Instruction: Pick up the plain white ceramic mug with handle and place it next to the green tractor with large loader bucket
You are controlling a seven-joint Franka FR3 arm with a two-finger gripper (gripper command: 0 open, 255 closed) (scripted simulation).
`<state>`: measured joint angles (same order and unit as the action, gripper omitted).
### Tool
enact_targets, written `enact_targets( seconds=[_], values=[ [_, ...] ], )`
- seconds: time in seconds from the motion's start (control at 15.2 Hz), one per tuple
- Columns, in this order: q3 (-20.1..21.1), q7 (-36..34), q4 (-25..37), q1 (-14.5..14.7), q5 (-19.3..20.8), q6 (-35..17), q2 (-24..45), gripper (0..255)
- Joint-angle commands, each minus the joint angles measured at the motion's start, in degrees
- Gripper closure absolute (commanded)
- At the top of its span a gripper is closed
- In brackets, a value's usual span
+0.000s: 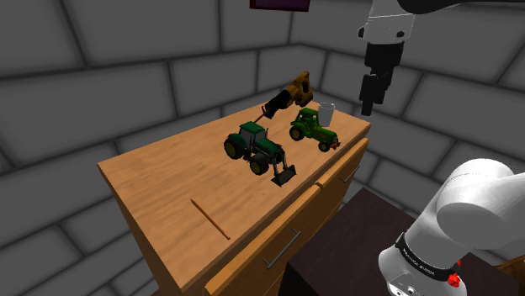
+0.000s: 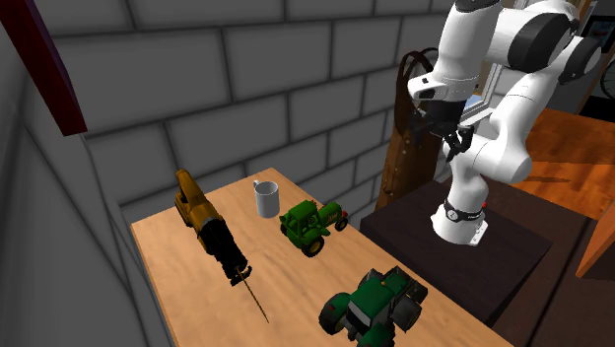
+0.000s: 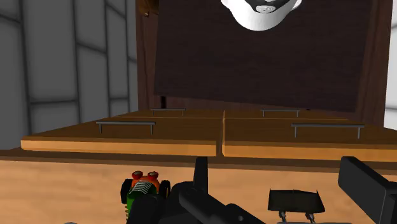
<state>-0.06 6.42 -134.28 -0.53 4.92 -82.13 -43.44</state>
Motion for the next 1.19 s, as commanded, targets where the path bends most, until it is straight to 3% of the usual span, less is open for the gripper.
enact_targets(
  seconds=[0.0, 0.59, 1.12],
  values=[
    [0.00, 0.00, 0.00, 0.00, 0.00, 0.00, 0.00, 0],
    [-8.78, 10.85, 2.53, -1.87, 5.67, -11.57, 13.06, 0],
    [-15.38, 20.51, 10.01, -2.88, 6.49, -20.29, 28.21, 0]
  ],
)
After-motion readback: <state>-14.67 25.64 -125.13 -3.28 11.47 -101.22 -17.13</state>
